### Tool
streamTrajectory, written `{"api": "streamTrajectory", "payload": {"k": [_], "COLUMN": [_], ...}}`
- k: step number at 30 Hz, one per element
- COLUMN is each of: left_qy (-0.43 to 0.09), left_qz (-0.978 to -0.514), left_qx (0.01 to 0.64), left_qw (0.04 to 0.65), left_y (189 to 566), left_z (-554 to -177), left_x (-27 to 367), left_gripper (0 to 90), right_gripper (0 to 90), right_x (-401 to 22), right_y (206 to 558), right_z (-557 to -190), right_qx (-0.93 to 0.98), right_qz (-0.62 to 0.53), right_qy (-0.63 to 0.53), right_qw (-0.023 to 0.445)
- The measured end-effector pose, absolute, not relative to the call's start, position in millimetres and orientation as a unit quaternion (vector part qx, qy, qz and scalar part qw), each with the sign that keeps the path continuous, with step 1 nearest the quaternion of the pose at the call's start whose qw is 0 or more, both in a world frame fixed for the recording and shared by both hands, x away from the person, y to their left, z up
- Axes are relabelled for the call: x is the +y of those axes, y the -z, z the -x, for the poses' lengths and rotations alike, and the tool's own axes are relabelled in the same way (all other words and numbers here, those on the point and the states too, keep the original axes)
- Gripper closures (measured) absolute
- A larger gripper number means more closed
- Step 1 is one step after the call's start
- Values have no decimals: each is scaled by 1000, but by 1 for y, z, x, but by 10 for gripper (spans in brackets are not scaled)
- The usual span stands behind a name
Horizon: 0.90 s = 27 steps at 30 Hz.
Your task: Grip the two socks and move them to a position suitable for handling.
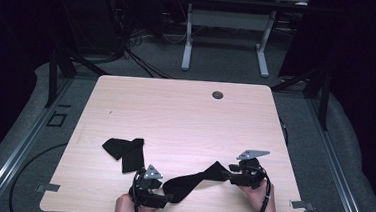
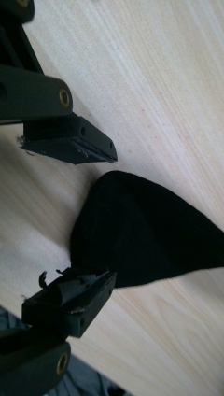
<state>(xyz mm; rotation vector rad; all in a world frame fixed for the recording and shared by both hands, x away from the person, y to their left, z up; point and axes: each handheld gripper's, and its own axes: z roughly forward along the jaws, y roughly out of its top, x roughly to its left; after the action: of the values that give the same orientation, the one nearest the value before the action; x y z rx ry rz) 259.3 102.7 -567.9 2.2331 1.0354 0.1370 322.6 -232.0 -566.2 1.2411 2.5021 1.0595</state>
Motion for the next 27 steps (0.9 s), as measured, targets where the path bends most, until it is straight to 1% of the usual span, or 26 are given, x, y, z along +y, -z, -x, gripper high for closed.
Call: {"api": "streamTrajectory", "payload": {"k": [3, 4, 5, 7, 8, 9, 11, 12, 16, 20, 24, 25, 27], "left_qy": [-67, -74, -77, -86, -85, -86, -85, -83, -83, -75, -61, -63, -57], "left_qz": [-860, -859, -860, -862, -860, -860, -861, -861, -866, -863, -861, -861, -862], "left_qx": [388, 386, 385, 378, 379, 378, 372, 370, 363, 362, 357, 358, 359], "left_qw": [325, 327, 327, 326, 330, 332, 337, 338, 333, 345, 356, 356, 353], "left_y": [568, 569, 569, 570, 571, 571, 572, 572, 570, 559, 542, 539, 539], "left_z": [-259, -259, -260, -260, -261, -262, -264, -266, -270, -272, -278, -281, -292], "left_x": [102, 101, 102, 102, 102, 102, 103, 103, 104, 116, 130, 133, 137], "left_gripper": [488, 562, 595, 692, 778, 778, 846, 864, 884, 886, 883, 880, 876], "right_gripper": [687, 741, 761, 816, 858, 858, 871, 875, 883, 886, 886, 885, 884], "right_x": [-229, -229, -228, -229, -230, -230, -230, -231, -232, -238, -246, -248, -249], "right_y": [569, 570, 571, 572, 572, 572, 572, 571, 567, 553, 532, 527, 524], "right_z": [-321, -320, -319, -317, -315, -315, -313, -311, -306, -297, -284, -284, -288], "right_qx": [838, 840, 838, 838, 833, 833, 830, 830, 825, 814, 800, 798, 796], "right_qz": [-411, -410, -411, -410, -412, -412, -415, -417, -418, -424, -429, -431, -434], "right_qy": [-349, -346, -351, -351, -360, -360, -365, -362, -370, -386, -408, -409, -405], "right_qw": [80, 83, 83, 80, 77, 77, 76, 77, 86, 91, 103, 103, 118]}}
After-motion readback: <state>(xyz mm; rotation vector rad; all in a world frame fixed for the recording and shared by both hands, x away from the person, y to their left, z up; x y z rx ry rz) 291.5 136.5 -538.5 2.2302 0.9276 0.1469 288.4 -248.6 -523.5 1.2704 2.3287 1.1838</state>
